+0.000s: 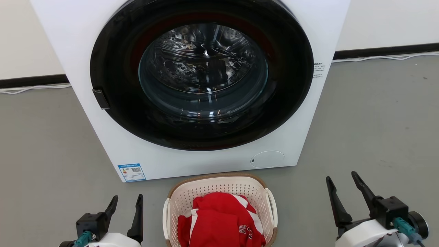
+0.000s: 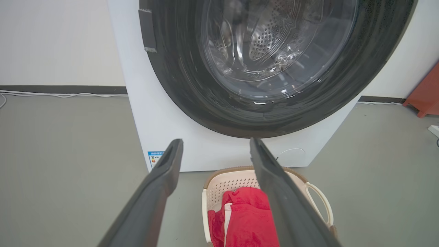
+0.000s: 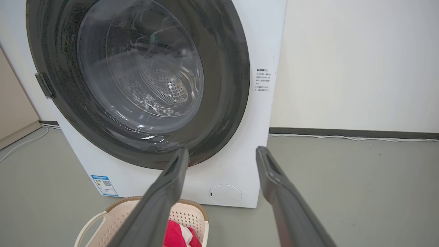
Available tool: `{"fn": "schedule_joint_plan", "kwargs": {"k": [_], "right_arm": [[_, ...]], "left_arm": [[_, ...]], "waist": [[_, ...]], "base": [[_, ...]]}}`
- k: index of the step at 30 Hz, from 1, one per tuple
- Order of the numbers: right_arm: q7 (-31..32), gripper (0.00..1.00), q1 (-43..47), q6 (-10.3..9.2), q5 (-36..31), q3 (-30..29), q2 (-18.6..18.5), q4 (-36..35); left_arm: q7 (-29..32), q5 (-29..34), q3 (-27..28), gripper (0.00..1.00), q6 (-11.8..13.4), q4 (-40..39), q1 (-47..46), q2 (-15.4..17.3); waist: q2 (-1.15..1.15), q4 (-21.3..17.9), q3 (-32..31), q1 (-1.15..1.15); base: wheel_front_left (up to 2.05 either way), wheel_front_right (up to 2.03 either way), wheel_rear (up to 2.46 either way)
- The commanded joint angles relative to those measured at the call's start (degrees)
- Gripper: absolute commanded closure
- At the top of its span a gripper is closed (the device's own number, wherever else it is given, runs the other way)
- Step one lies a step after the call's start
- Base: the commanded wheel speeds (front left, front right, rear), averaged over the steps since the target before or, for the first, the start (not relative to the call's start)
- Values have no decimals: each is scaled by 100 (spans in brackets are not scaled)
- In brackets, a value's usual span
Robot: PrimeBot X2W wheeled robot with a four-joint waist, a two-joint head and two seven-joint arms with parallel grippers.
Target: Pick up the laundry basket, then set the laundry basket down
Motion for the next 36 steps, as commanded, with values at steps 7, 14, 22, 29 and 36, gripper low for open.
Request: {"fn": "schedule_joint_plan", "kwargs": {"k": [7, 14, 22, 29, 36], "right_arm": [[-136, 0, -240, 40, -251, 105, -67, -65], [-136, 0, -229, 40, -213, 84, -50, 19], [-136, 0, -252, 40, -213, 94, -45, 45], [-136, 0, -358, 40, -191, -10, 42, 131], [-136, 0, -838, 40, -201, 30, 105, 526]], "left_arm": [[-117, 269, 196, 0, -35, -80, -352, 67], [-117, 249, 216, 0, -35, -42, -354, 67], [-117, 231, 197, 0, -35, -11, -372, 71], [-117, 188, 144, 0, -35, 70, -472, 83], [-117, 9, 58, 0, -35, 499, -955, 111]], "waist": [[0, -31, 8, 0], [0, -46, -1, 0], [0, -33, 22, 0], [0, -3, 182, 0], [0, 44, 729, 0]], "base": [[0, 0, 0], [0, 0, 0], [0, 0, 0], [0, 0, 0], [0, 0, 0]]}}
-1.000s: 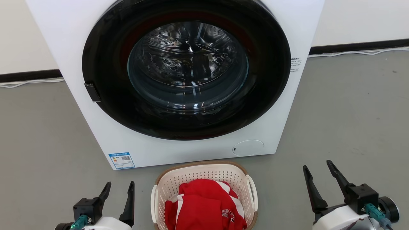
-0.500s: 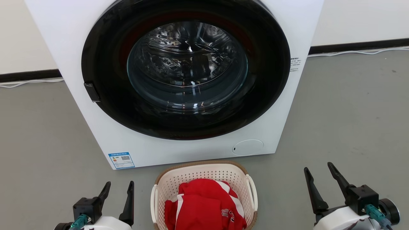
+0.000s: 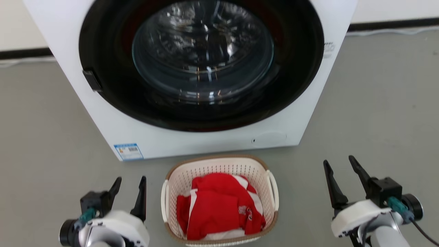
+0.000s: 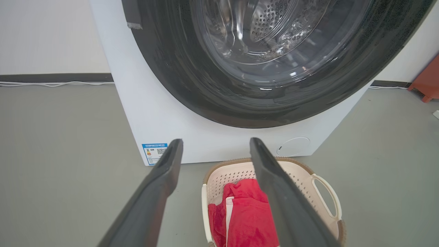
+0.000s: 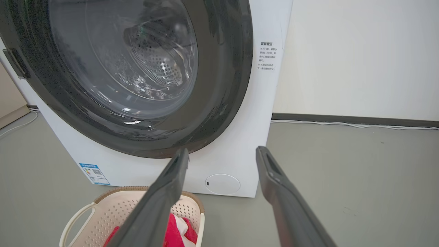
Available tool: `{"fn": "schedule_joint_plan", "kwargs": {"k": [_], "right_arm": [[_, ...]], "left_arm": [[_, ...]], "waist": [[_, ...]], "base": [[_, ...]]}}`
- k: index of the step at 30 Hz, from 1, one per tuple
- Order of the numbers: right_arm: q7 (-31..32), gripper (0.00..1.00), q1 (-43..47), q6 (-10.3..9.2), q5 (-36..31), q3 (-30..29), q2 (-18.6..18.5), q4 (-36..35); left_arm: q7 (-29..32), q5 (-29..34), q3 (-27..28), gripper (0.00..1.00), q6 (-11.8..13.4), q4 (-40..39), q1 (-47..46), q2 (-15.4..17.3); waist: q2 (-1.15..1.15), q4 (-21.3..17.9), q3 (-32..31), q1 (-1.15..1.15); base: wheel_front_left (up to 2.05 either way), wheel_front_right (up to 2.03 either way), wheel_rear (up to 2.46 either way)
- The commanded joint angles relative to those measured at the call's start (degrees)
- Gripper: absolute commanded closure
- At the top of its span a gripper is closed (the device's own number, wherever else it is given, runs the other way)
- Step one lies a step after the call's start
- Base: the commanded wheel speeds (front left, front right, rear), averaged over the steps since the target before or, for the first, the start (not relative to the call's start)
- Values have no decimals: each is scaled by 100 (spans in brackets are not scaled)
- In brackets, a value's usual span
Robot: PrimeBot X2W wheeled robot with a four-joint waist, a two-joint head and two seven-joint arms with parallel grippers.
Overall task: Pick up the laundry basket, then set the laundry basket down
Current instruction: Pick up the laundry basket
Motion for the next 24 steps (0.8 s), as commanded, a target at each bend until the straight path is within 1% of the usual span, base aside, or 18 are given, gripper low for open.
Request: {"fn": "schedule_joint_plan", "kwargs": {"k": [1, 5, 6, 7, 12, 14, 15, 24], "right_arm": [[-79, 0, -334, 34, -3, 153, -23, 68], [-60, 0, -832, 34, -14, 254, -27, 821], [-60, 0, -832, 34, -14, 254, -27, 821], [-12, 0, -1126, 34, -4, 308, -15, 1208], [129, 0, -1811, 34, 19, 485, 12, 2005], [137, 0, -2059, 34, 69, 552, 32, 2254], [137, 0, -2059, 34, 69, 552, 32, 2254], [172, 0, -2946, 34, 161, 765, 108, 3278]], "left_arm": [[-60, -111, 126, 0, -34, 43, -423, 87], [-60, -204, -7, 0, -34, 599, -936, 111], [-60, -204, -7, 0, -34, 599, -936, 111], [-60, -259, -81, 0, -34, 913, -1218, 105], [-60, -408, -268, 0, -34, 1656, -1909, 78], [-17, -587, -307, 0, -34, 1985, -2165, 56], [-17, -587, -307, 0, -34, 1985, -2165, 56], [109, -982, -656, 0, -34, 3046, -3184, 60]], "waist": [[0, 29, 304, 0], [0, 68, 722, 0], [0, 68, 722, 0], [0, 90, 928, 0], [0, 136, 1439, 0], [0, 140, 1635, 0], [0, 140, 1635, 0], [0, 132, 2450, 0]], "base": [[0, 0, 0], [0, 0, 0], [0, 0, 0], [0, 0, 0], [0, 0, 0], [0, 0, 0], [0, 0, 0], [0, 0, 0]]}}
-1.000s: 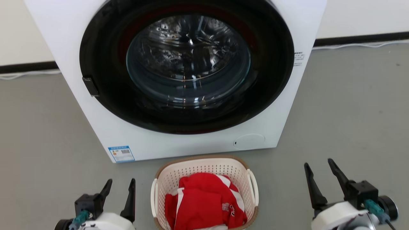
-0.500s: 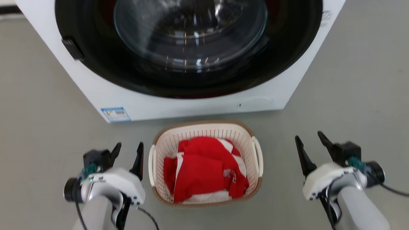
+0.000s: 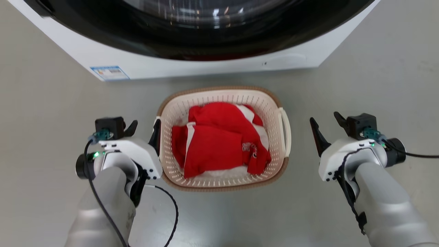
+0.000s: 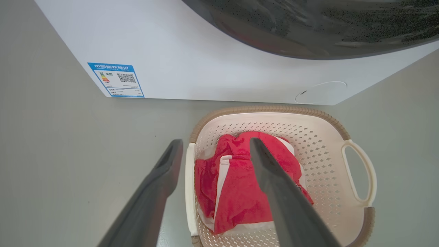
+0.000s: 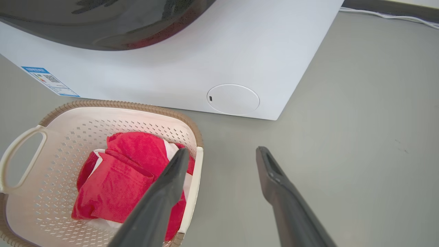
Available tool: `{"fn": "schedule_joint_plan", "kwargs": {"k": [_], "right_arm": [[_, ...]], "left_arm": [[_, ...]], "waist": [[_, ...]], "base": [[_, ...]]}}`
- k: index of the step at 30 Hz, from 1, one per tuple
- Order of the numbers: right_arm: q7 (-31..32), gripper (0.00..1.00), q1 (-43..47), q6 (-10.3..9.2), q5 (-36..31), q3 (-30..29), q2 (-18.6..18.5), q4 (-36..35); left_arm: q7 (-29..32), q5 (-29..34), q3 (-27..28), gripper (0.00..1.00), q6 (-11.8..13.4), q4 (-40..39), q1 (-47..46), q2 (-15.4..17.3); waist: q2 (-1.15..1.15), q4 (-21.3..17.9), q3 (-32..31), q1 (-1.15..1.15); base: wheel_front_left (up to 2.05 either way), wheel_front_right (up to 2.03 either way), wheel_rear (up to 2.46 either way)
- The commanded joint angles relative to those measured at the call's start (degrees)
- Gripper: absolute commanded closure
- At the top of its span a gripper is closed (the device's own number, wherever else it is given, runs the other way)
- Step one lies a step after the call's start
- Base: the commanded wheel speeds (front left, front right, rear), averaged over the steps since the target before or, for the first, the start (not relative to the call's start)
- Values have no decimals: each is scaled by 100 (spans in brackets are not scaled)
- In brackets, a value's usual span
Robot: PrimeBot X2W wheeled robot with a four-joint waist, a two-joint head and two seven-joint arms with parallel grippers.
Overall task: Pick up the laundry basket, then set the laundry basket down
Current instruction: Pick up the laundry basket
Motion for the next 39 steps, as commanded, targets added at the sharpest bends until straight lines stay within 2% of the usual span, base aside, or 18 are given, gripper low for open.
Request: {"fn": "schedule_joint_plan", "kwargs": {"k": [1, 11, 22, 39], "right_arm": [[-3, 0, -60, 34, 45, 153, 81, 11], [-192, 0, -601, 34, 235, 422, 223, 516], [-241, 0, -986, 34, 413, 563, 284, 702], [-247, 0, -1152, 34, 741, 769, 323, 994]], "left_arm": [[-15, -37, 76, 0, -34, 3, -146, 130], [4, -176, -138, 0, -29, 844, -879, 193], [98, -240, -310, 0, -32, 1185, -1257, 175], [171, -358, -617, 0, -33, 1312, -1443, 132]], "waist": [[0, 4, 264, 0], [0, -17, 993, 0], [0, 11, 1528, 0], [0, 95, 1776, 0]], "base": [[0, 0, 0], [0, 0, 0], [0, 0, 0], [0, 0, 0]]}}
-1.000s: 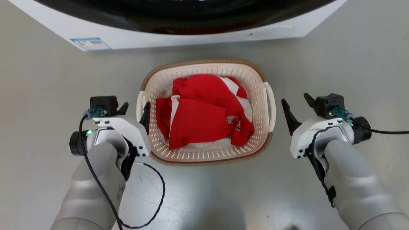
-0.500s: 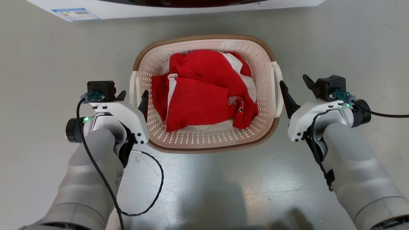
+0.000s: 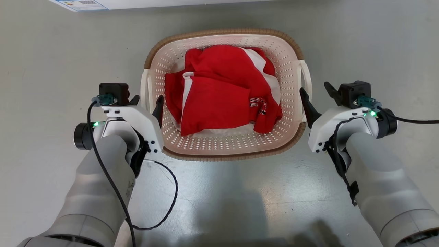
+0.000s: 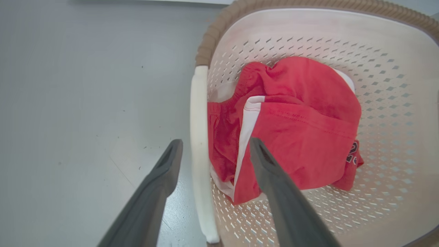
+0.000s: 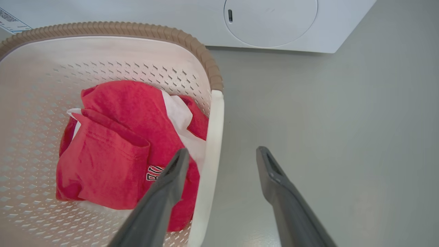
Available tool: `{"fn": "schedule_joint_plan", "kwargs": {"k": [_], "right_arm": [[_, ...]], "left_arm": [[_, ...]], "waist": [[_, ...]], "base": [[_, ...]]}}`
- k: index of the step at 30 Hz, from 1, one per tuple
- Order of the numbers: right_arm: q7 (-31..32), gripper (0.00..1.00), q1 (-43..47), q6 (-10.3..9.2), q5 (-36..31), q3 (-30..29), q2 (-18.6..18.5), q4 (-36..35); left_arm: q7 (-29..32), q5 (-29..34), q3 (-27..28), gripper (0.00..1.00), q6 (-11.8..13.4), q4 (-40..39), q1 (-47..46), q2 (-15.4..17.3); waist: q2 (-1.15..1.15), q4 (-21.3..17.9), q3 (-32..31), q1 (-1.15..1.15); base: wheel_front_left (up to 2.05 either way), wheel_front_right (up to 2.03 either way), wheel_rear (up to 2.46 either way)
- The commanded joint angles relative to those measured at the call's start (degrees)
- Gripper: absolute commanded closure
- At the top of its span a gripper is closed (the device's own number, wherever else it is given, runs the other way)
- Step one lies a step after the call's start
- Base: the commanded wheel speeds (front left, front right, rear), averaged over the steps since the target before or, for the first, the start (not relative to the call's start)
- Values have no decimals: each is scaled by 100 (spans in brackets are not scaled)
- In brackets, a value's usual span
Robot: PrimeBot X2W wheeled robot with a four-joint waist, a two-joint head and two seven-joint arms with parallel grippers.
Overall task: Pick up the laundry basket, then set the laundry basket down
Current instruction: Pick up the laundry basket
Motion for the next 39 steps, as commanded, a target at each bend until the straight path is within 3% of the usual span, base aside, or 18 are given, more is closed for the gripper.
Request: {"fn": "schedule_joint_plan", "kwargs": {"k": [1, 13, 39], "right_arm": [[-79, 0, 95, 34, 100, 147, 124, 31], [246, 0, -201, 34, 708, 563, 125, 249], [324, 0, -375, 34, 1221, 1079, 126, 467]], "left_arm": [[-9, -48, 51, 0, -33, -18, -28, 163], [344, -5, -220, 0, -34, 26, -244, 157], [634, -12, -515, 0, 42, 51, -450, 213]], "waist": [[0, 14, 17, 0], [0, 53, 130, -1], [0, -22, 222, -1]], "base": [[0, 0, 0], [0, 0, 0], [0, 0, 0]]}}
